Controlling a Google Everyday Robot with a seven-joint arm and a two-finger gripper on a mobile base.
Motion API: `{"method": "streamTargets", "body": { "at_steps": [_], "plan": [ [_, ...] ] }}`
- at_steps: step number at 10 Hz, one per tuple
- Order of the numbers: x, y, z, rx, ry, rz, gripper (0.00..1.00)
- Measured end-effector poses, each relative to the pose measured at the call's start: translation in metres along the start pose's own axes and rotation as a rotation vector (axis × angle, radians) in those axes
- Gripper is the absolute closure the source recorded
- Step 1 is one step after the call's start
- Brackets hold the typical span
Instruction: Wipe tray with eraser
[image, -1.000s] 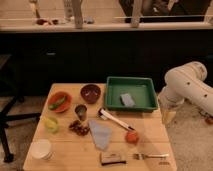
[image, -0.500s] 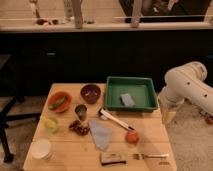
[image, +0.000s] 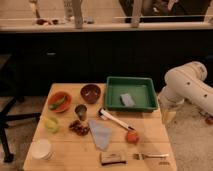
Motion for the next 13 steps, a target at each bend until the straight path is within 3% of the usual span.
{"method": "streamTargets", "body": {
  "at_steps": [9,13],
  "plan": [
    [0.000,-0.001,0.000,0.001,-0.001,0.001,0.20],
    [-0.005,0.008,0.005,-0.014,-0.015,0.052,0.20]
  ]
}}
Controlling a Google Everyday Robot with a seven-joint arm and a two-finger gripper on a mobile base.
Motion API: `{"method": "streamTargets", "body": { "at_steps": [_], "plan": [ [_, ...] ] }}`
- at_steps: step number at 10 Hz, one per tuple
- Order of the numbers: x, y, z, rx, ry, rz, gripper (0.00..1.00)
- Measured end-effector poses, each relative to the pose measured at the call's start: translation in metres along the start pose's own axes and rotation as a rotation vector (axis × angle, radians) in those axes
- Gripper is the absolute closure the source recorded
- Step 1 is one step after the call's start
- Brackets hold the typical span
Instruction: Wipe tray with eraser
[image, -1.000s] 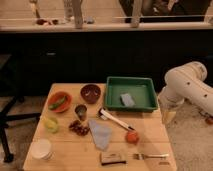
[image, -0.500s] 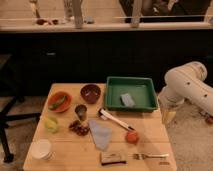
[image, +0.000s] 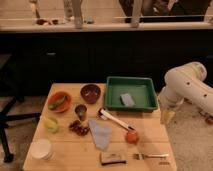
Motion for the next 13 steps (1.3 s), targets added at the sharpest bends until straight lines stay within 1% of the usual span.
{"method": "streamTargets", "body": {
  "at_steps": [1,3,5,6,8,11,12,13],
  "plan": [
    [-0.003,0.012,0.002,-0.004,-0.002,0.001,0.20],
    [-0.010,0.026,0.001,-0.007,-0.013,-0.003,0.20],
    [-0.025,0.047,0.002,-0.012,-0.033,-0.009,0.20],
    [-0.037,0.059,0.005,-0.017,-0.049,-0.014,0.20],
    [-0.063,0.087,0.022,-0.043,-0.071,-0.046,0.20],
    [-0.109,0.136,0.063,-0.096,-0.089,-0.125,0.20],
    [-0.118,0.146,0.071,-0.115,-0.100,-0.137,0.20],
    [-0.121,0.149,0.075,-0.121,-0.108,-0.143,0.20]
  ]
}}
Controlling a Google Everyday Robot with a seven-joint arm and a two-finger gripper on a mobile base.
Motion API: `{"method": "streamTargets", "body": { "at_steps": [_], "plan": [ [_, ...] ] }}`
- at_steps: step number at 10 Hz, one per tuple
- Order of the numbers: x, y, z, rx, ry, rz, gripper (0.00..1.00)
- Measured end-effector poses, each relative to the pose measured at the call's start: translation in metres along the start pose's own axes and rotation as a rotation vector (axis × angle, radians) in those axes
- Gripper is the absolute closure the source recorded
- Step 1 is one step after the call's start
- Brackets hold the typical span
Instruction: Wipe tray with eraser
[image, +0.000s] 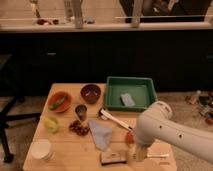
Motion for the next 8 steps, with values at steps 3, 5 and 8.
{"method": "streamTargets", "body": {
  "at_steps": [3,5,8],
  "plan": [
    [0.000,0.000,-0.001,0.001,-0.001,0.000,0.20],
    [0.003,-0.004,-0.004,0.012,-0.011,0.017,0.20],
    [0.014,0.000,-0.003,0.024,-0.047,0.050,0.20]
  ]
}}
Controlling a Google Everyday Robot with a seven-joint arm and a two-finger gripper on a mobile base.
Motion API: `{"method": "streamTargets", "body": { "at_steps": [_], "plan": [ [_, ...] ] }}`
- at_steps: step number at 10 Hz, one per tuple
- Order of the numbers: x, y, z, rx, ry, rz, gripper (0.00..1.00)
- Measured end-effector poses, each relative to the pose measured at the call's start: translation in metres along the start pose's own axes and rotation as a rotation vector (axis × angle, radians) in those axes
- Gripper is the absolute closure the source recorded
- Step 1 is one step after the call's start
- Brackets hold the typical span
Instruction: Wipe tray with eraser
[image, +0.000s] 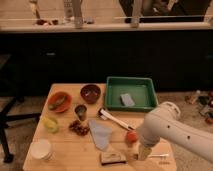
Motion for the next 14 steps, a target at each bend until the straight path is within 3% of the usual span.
{"method": "streamTargets", "body": {
  "at_steps": [2,3,6,10,14],
  "plan": [
    [-0.011,0.020,0.016,-0.018,-0.026,-0.007,0.20],
    [-0.028,0.038,0.029,-0.029,-0.052,-0.023,0.20],
    [-0.059,0.058,0.054,-0.045,-0.099,-0.067,0.20],
    [-0.098,0.056,0.084,-0.062,-0.130,-0.137,0.20],
    [-0.102,0.043,0.106,-0.083,-0.134,-0.154,0.20]
  ]
}}
